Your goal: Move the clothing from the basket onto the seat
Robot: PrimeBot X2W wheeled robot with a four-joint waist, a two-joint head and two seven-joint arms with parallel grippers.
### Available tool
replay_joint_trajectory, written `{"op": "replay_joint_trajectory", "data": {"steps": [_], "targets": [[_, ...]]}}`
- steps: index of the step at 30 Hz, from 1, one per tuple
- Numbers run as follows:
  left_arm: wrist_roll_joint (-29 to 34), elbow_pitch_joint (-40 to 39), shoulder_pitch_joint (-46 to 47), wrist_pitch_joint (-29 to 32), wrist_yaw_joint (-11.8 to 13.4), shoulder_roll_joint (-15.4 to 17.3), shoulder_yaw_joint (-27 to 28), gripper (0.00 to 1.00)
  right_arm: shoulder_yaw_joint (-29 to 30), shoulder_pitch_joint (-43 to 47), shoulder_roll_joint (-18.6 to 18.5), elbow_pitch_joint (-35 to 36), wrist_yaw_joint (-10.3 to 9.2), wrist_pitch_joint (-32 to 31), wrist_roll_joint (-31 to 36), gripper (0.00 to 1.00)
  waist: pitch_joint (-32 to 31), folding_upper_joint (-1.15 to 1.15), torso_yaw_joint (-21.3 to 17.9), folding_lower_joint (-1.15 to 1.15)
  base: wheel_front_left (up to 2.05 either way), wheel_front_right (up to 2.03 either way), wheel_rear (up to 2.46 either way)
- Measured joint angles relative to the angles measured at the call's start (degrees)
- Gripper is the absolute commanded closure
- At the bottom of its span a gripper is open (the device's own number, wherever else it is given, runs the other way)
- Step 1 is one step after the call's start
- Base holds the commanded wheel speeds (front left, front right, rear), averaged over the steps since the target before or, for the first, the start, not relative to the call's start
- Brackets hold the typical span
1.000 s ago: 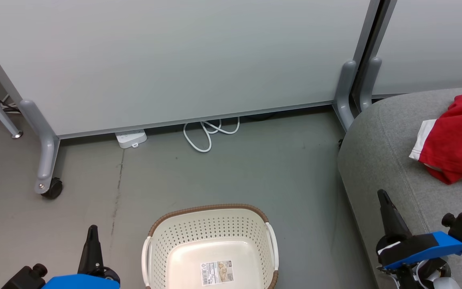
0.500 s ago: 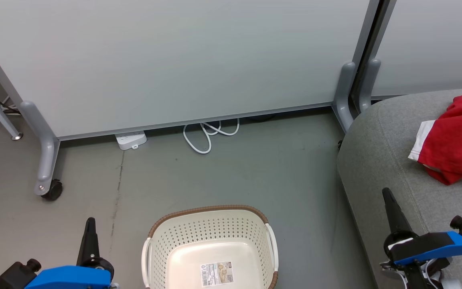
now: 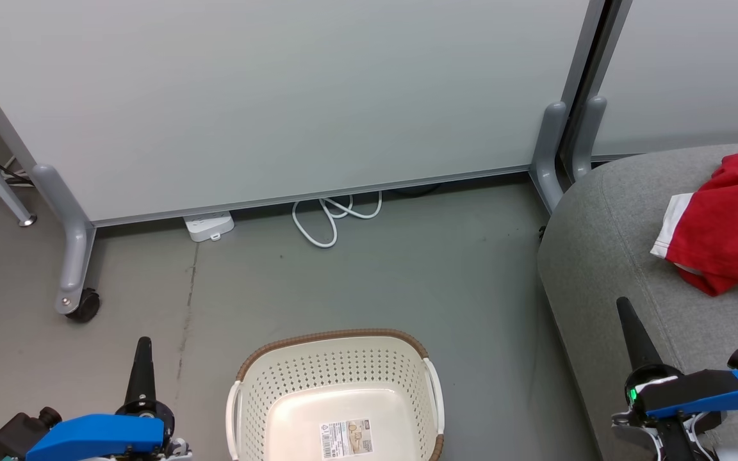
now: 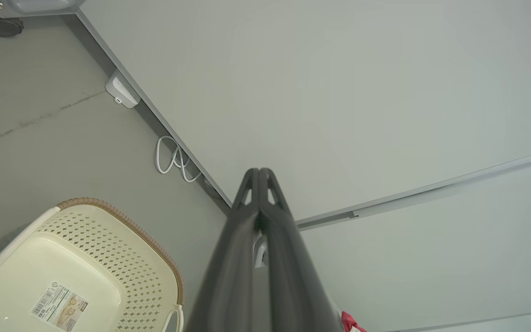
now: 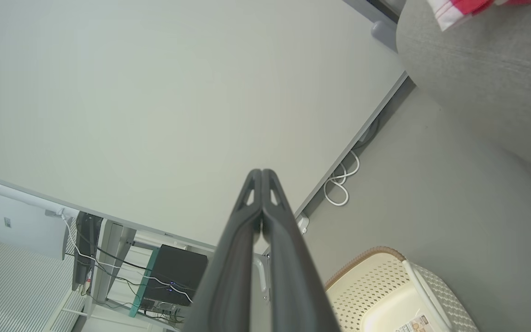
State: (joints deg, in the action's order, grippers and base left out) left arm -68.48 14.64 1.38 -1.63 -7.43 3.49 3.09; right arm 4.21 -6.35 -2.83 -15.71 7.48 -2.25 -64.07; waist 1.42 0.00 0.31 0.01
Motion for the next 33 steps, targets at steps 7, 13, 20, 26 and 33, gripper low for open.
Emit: {"op": "replay_joint_trajectory", "data": {"steps": [7, 13, 20, 26, 33], "targets": [[-3.6, 0.0, 0.5, 1.1, 0.0, 0.0, 0.2, 1.00, 0.3, 0.0, 0.0, 0.2, 0.00, -0.6, -4.1, 1.00, -0.2, 0.00, 0.0, 0.00, 0.00, 0.00, 0.00], [-6.6, -0.1, 1.2, 1.8, 0.0, 0.1, 0.4, 1.00, 0.6, 0.0, 0.0, 0.3, 0.00, -1.1, -7.4, 1.00, -0.3, 0.00, -0.1, 0.00, 0.00, 0.00, 0.00], [-9.8, -0.2, 1.6, 2.8, 0.0, 0.1, 0.7, 1.00, 0.9, 0.0, 0.0, 0.6, 0.00, -1.7, -11.0, 1.00, -0.4, 0.00, -0.1, 0.00, 0.00, 0.00, 0.00], [-12.4, -0.2, 2.3, 3.6, 0.0, 0.1, 1.0, 1.00, 1.2, 0.0, 0.0, 0.7, 0.00, -2.2, -14.0, 1.00, -0.6, 0.00, -0.1, 0.00, 0.00, 0.00, 0.00], [-15.3, -0.3, 2.7, 4.4, 0.0, 0.1, 1.4, 1.00, 1.5, 0.0, 0.0, 0.9, 0.00, -2.5, -17.3, 1.00, -0.7, 0.00, -0.2, 0.00, 0.00, 0.00, 0.00]]}}
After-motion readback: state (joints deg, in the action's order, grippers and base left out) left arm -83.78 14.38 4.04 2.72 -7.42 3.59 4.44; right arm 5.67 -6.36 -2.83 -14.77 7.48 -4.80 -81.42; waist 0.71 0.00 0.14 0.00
